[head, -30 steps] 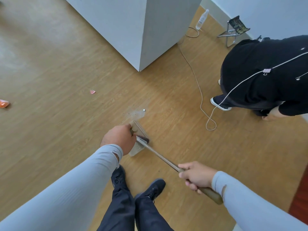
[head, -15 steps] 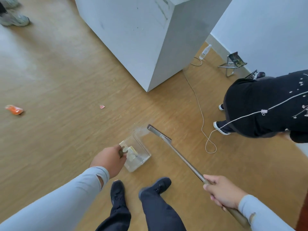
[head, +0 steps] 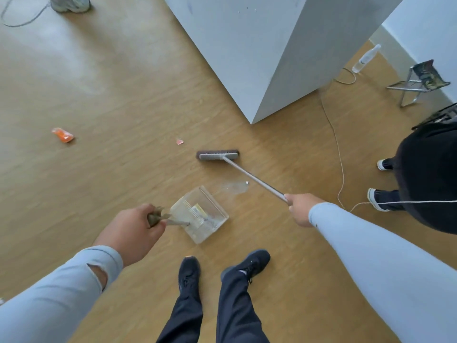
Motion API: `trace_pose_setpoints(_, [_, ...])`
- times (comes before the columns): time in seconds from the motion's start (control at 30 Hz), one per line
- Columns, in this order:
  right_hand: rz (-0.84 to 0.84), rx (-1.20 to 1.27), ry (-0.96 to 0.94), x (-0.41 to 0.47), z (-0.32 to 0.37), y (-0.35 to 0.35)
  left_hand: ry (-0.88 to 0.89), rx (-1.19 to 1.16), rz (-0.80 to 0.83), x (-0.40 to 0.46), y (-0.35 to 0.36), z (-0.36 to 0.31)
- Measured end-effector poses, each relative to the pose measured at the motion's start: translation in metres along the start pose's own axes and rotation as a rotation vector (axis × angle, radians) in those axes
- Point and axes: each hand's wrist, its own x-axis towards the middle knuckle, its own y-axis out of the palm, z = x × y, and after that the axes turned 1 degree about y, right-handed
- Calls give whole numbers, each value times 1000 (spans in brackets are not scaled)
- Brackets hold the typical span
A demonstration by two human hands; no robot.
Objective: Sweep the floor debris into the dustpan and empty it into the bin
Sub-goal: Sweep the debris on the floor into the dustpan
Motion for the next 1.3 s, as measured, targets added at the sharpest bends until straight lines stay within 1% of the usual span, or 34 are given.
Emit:
trace_pose_setpoints(0.17, [83, -321, 70, -14, -64, -11, -22, -26, 8, -2, -3, 1])
trace_pose_setpoints(0.23, [90, -448, 91, -26, -89, -19, -21, -30, 11, -3, -4, 0])
trace_pose_setpoints(0.33, [85, -499, 109, -43, -119, -27, -2, -11, 25, -3, -4, -3])
trace_pose_setpoints(0.43, [20, -421, 84, -60, -153, -23, 13, 0, 42, -5, -5, -8])
trace_pose_setpoints(0.47, [-12, -329, 93, -68, -164, -19, 21, 2, 46, -5, -6, -10])
trace_pose_setpoints(0.53, [-16, -99, 173, -86, -180, -4, 39, 13, 56, -7, -8, -15])
trace_pose_setpoints(0.63, [-23, 185, 214, -90, -173, 15, 63, 47, 61, -5, -12, -24])
trace_pose_setpoints(0.7, [-51, 267, 209, -67, -150, 21, 82, 81, 71, 1, -12, -33])
trace_pose_setpoints(0.83, [-50, 344, 144, -3, -77, 45, 117, 147, 84, 16, -4, -53])
trace_pose_setpoints(0.87, [-24, 358, 151, 7, -61, 57, 127, 171, 88, 18, -2, -58])
trace_pose_setpoints(0.97, [63, 365, 184, -1, -37, 104, 152, 220, 84, 21, -2, -64])
trace_pose_setpoints(1.07, [138, 364, 203, -36, -47, 144, 162, 252, 75, 18, -6, -58])
trace_pose_setpoints(1.17, [211, 329, 192, -69, -68, 165, 155, 241, 69, 9, -11, -49])
trace_pose_setpoints(1.23, [223, 305, 173, -87, -81, 170, 155, 238, 71, 2, -13, -40])
trace_pose_setpoints(1.3, [197, 326, 156, -102, -95, 169, 154, 239, 71, -4, -15, -32])
